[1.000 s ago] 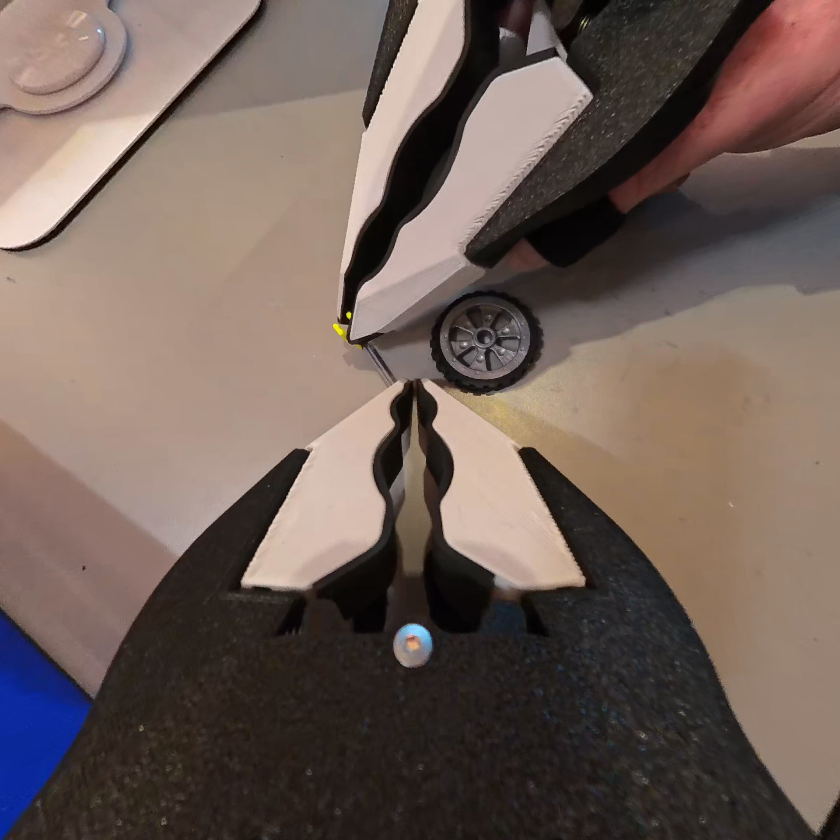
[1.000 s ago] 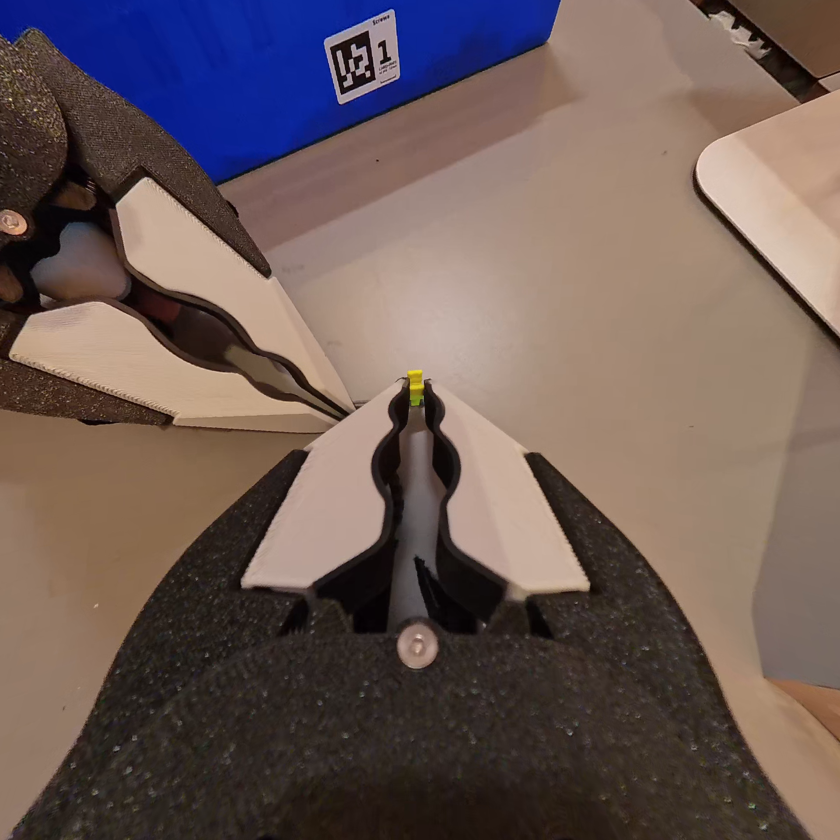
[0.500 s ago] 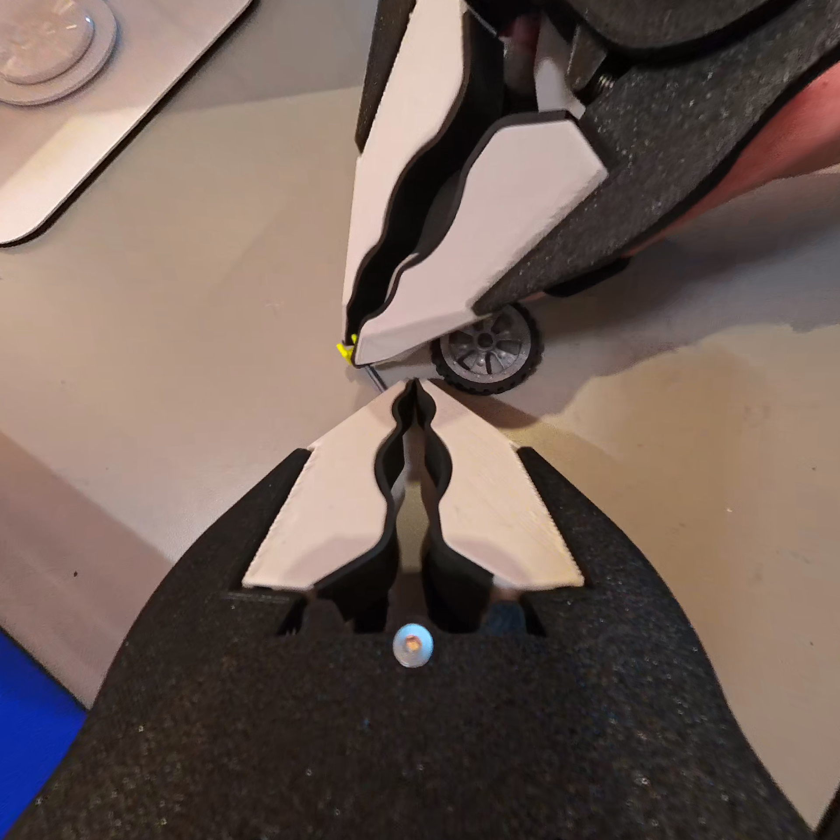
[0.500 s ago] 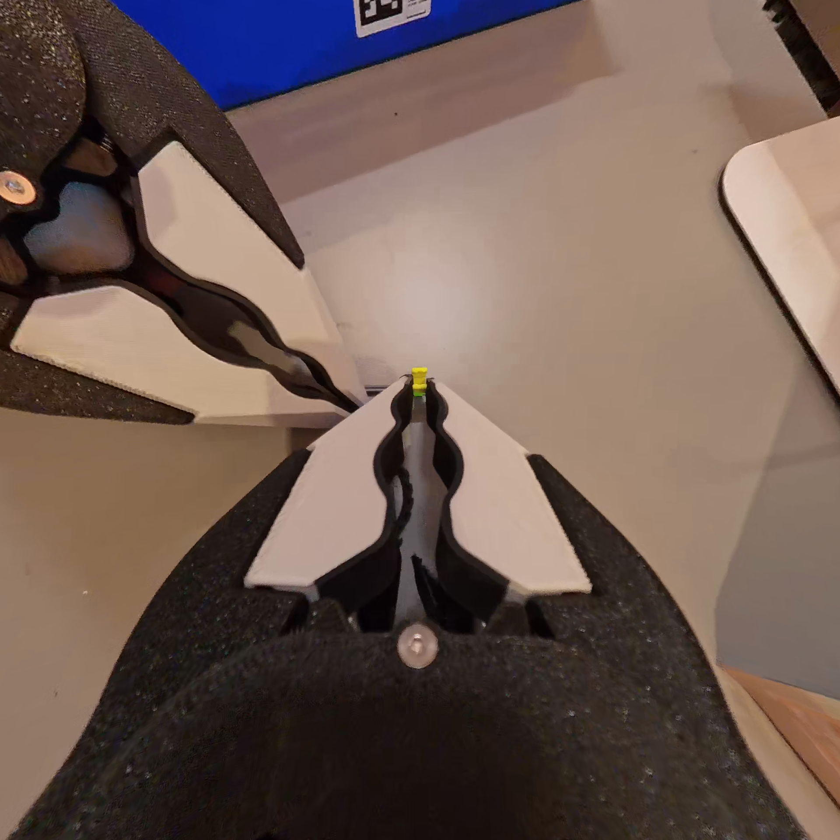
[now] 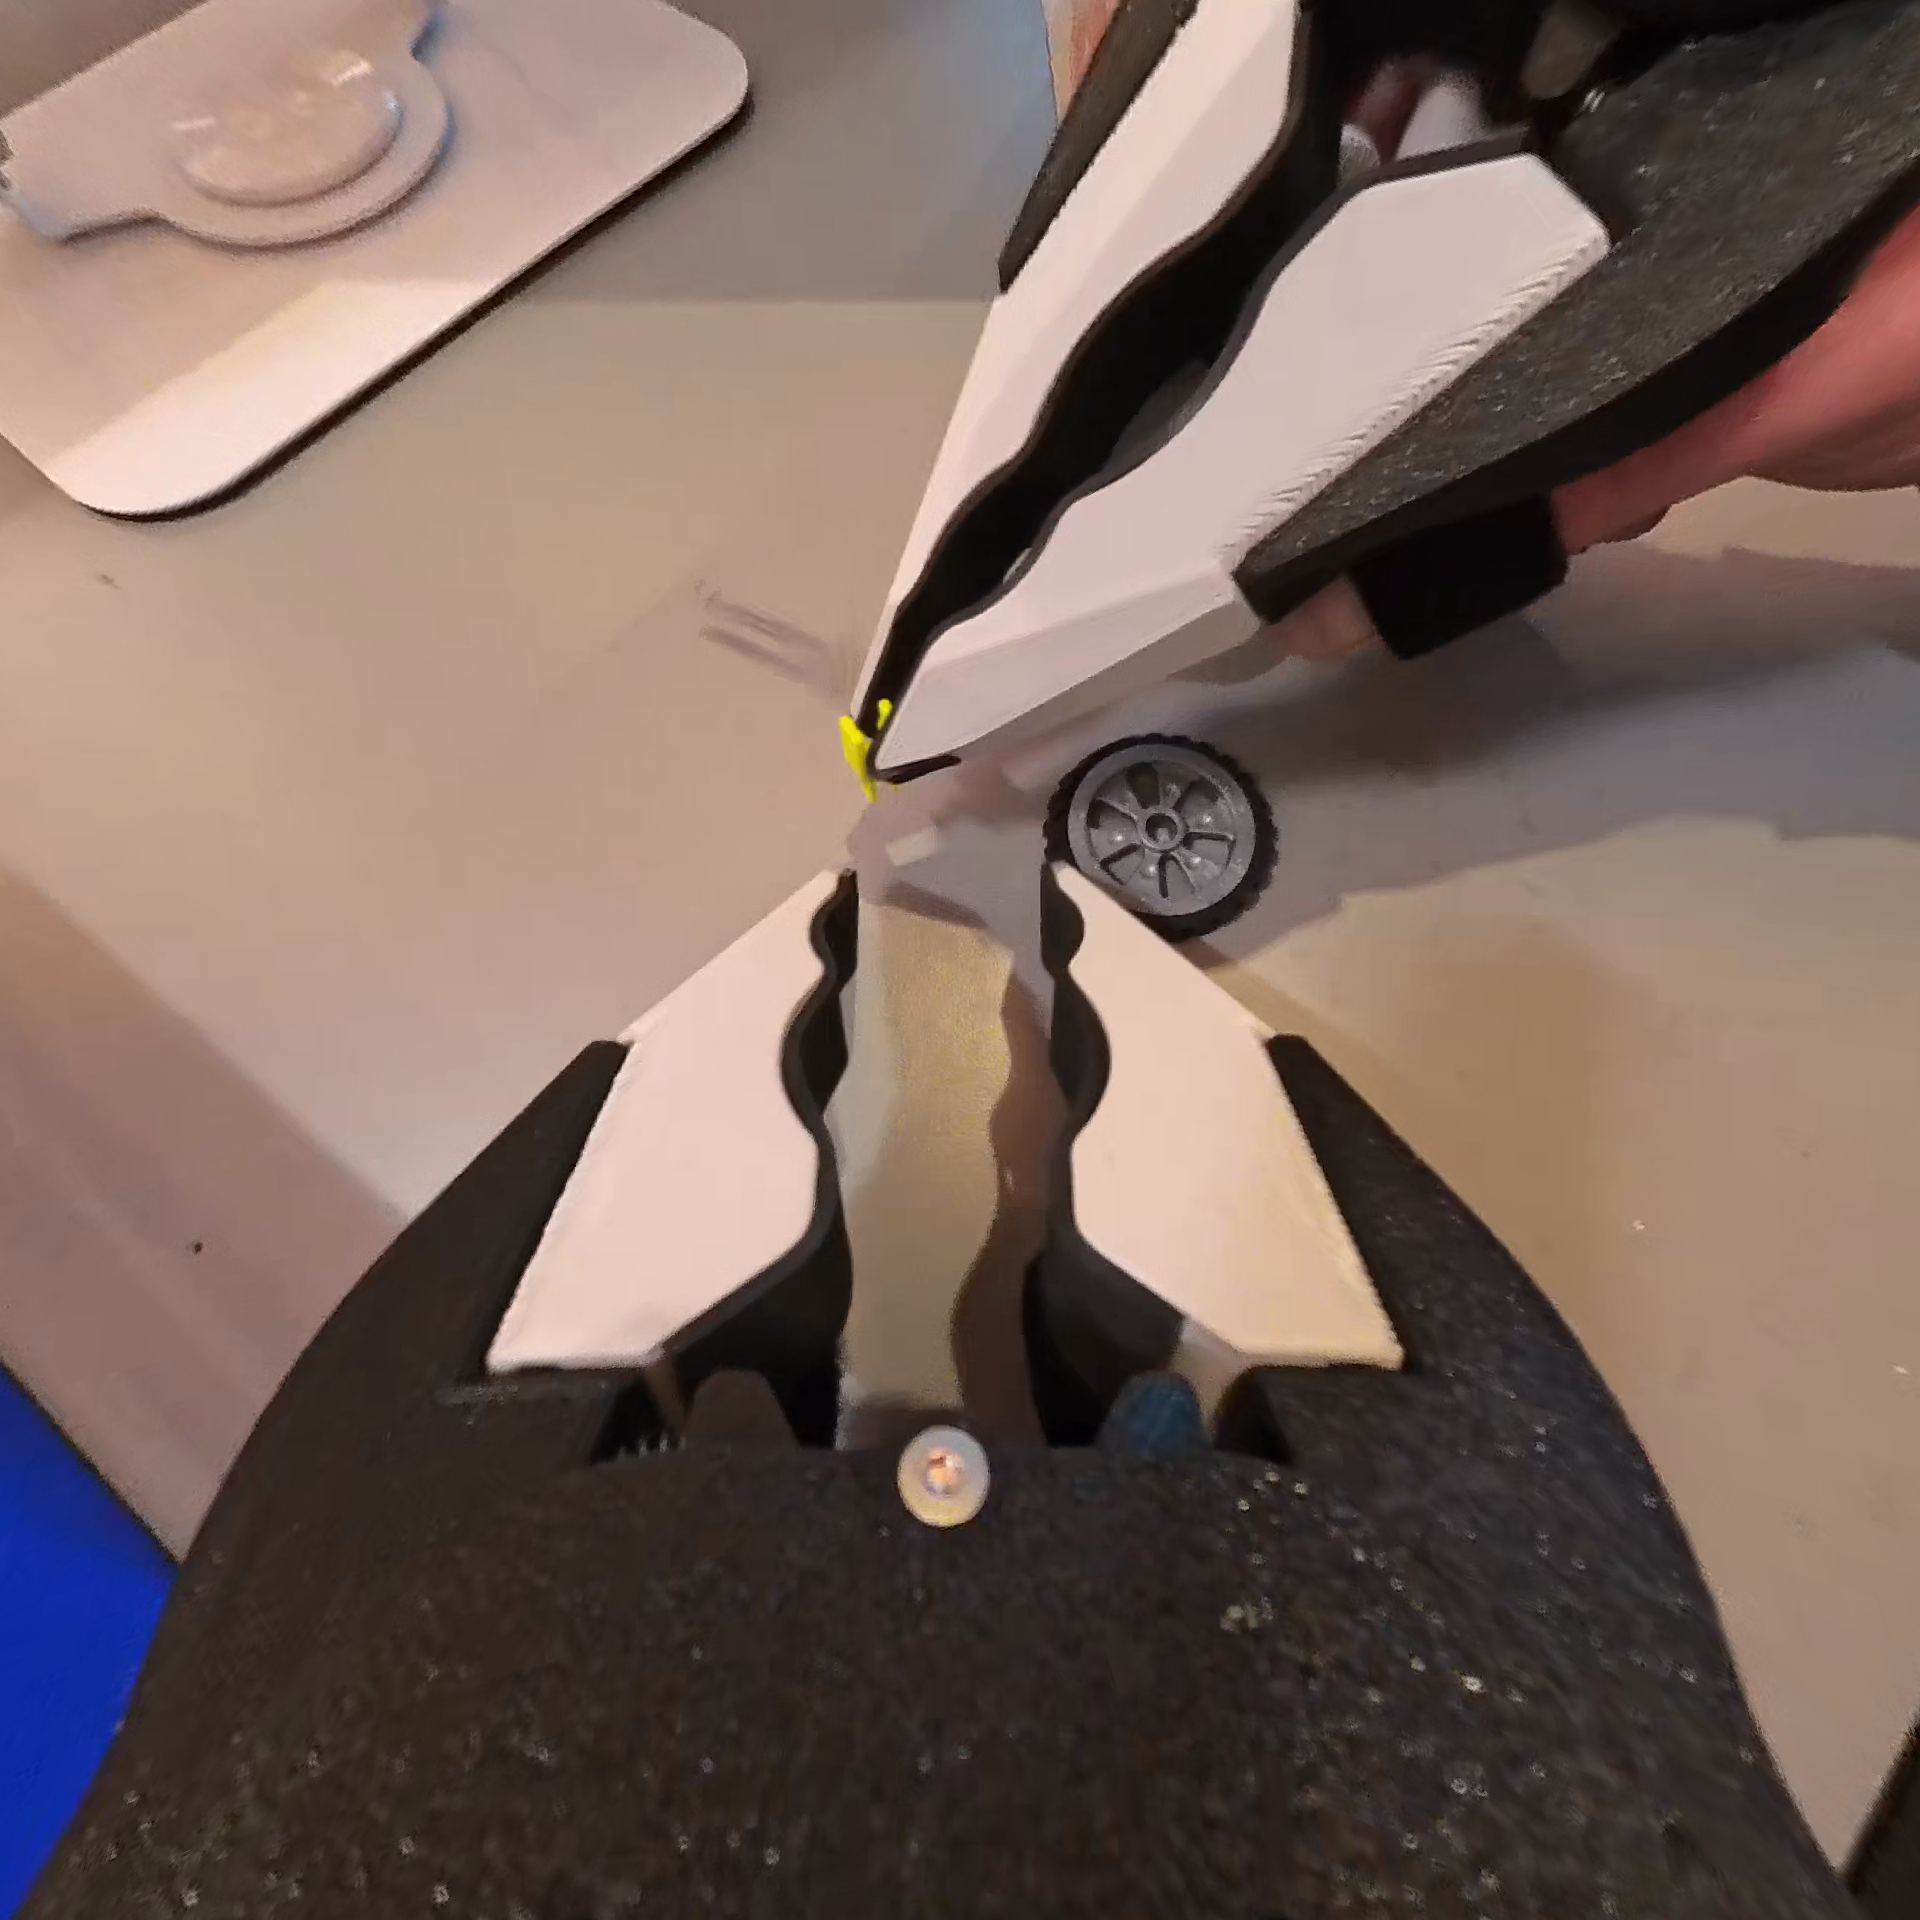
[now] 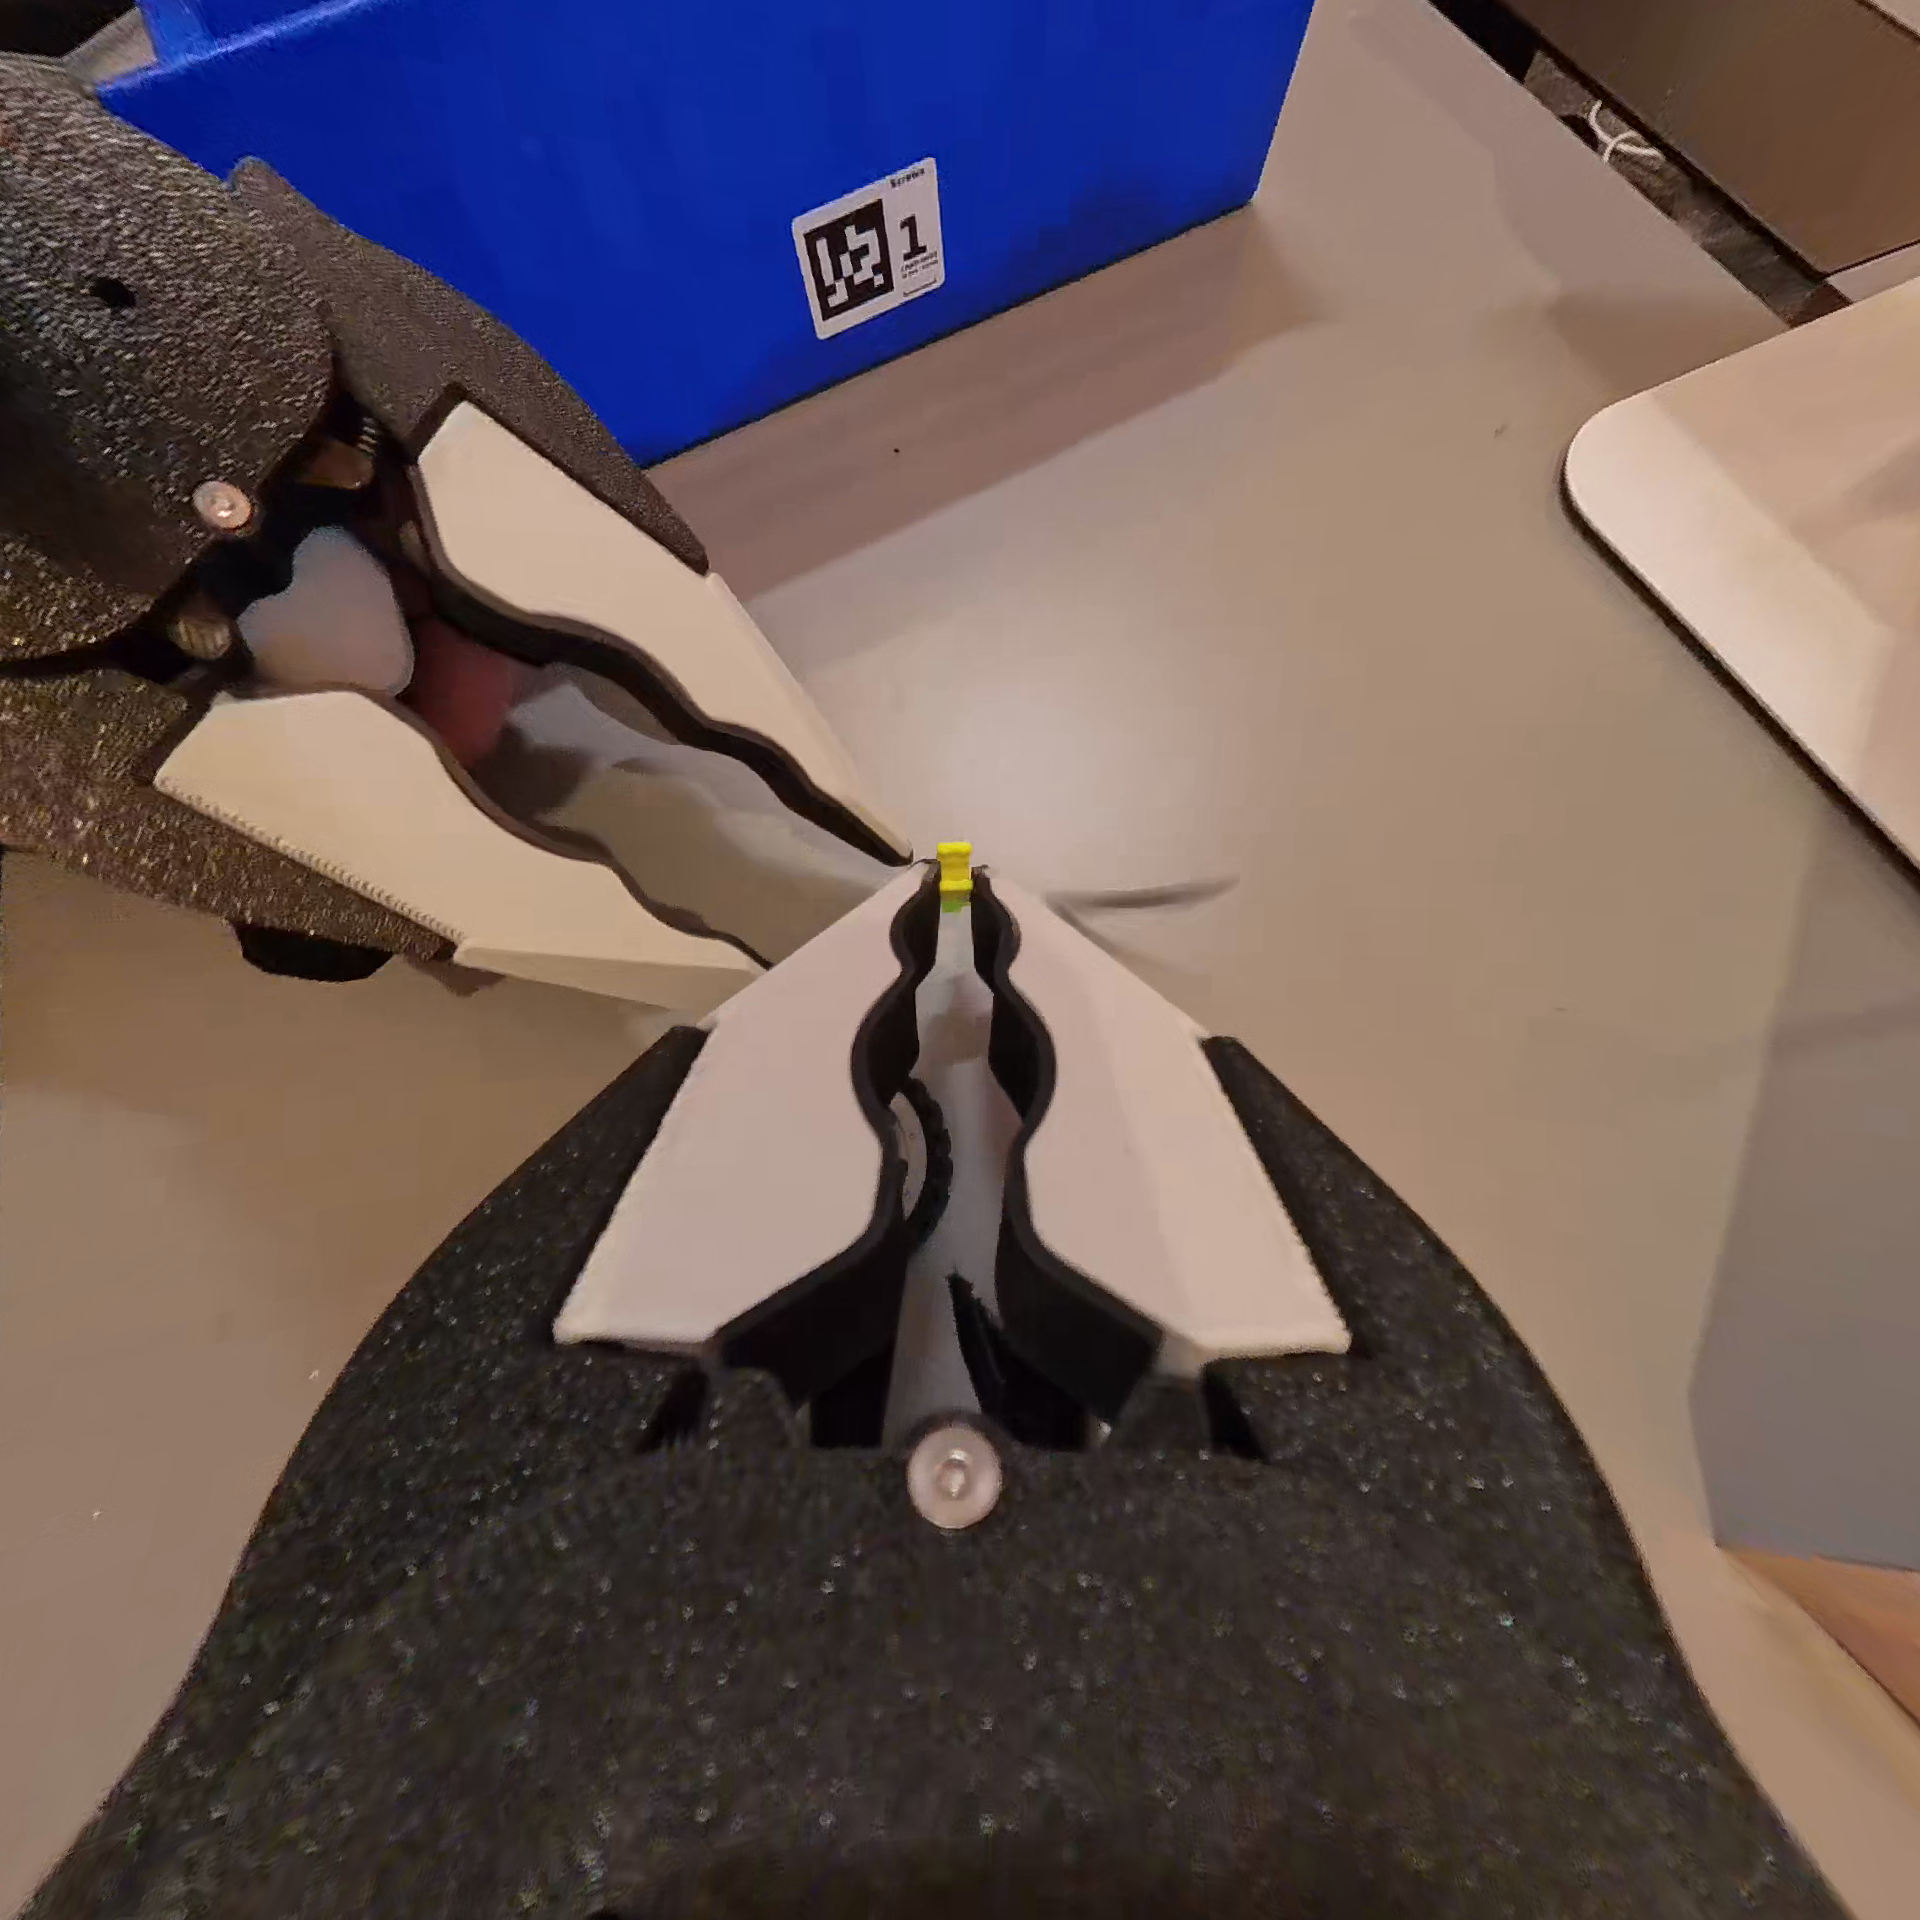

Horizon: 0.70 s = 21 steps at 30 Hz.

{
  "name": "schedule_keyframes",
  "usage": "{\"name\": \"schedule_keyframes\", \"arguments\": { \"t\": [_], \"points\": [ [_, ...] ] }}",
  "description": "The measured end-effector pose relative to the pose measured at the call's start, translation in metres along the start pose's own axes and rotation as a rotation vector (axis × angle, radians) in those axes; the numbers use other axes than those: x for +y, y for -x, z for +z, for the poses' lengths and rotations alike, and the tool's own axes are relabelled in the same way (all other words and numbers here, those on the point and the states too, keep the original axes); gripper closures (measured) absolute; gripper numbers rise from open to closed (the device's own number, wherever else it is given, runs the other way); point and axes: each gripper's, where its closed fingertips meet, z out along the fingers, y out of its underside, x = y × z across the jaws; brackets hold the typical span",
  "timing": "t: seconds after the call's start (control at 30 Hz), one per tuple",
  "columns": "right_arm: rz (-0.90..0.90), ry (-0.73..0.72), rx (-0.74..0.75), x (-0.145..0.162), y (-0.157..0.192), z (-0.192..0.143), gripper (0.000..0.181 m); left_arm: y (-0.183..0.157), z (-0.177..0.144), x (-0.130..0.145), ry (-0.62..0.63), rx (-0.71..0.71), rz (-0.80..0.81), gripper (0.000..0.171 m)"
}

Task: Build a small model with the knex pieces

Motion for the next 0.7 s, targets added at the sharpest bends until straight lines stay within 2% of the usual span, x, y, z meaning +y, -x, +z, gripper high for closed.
{"name": "schedule_keyframes", "arguments": {
  "t": [0.1,0.3,0.47,0.6,0.7],
  "points": [
    [-0.006,-0.016,0.003,-0.003,-0.001,-0.003,0.176,0.003,-0.004,-0.005,-0.032,-0.007,-0.013,0.136],
    [0.010,-0.002,0.003,0.000,-0.009,-0.015,0.176,-0.001,0.001,0.003,0.022,0.013,0.008,0.138],
    [-0.010,-0.010,0.073,-0.003,-0.026,-0.039,0.175,-0.002,0.002,-0.001,0.010,0.012,0.017,0.138],
    [-0.034,-0.025,0.142,-0.005,-0.034,-0.061,0.175,0.008,0.003,-0.021,-0.055,-0.035,0.022,0.138],
    [-0.043,-0.039,0.180,-0.006,-0.039,-0.075,0.175,0.014,0.016,-0.049,-0.088,-0.074,0.051,0.137]
  ]
}}
